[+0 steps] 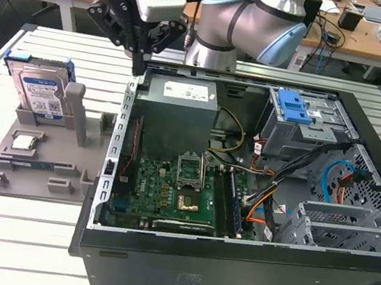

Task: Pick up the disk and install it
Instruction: 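Reach for the disk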

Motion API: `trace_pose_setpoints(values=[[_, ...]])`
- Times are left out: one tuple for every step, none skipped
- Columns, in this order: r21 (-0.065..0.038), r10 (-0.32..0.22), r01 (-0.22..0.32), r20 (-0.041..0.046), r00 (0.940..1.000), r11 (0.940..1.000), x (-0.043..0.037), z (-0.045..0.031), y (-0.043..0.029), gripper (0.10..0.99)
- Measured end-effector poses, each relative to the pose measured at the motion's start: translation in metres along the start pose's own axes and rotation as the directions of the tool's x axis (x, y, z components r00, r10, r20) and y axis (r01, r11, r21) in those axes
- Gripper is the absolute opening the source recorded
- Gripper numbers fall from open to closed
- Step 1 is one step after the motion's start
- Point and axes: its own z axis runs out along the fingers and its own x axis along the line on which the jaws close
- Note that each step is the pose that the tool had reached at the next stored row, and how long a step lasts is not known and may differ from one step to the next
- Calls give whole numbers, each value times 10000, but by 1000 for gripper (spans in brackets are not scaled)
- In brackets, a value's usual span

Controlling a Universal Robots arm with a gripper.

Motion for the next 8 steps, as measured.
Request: trace_pose_setpoints(values=[[0,1,-1,0,10000,10000,19,0,-1,106],[0,1,-1,0,10000,10000,33,0,-2,106],[0,0,0,0,10000,10000,50,0,-4,106],[0,0,0,-1,10000,10000,74,-1,-5,106],[-1,0,0,0,10000,10000,93,-1,-7,106],[1,0,0,0,10000,10000,113,-2,-9,106],[1,-1,1,0,10000,10000,148,-2,-11,106],[0,0,0,0,10000,10000,178,-3,-13,106]])
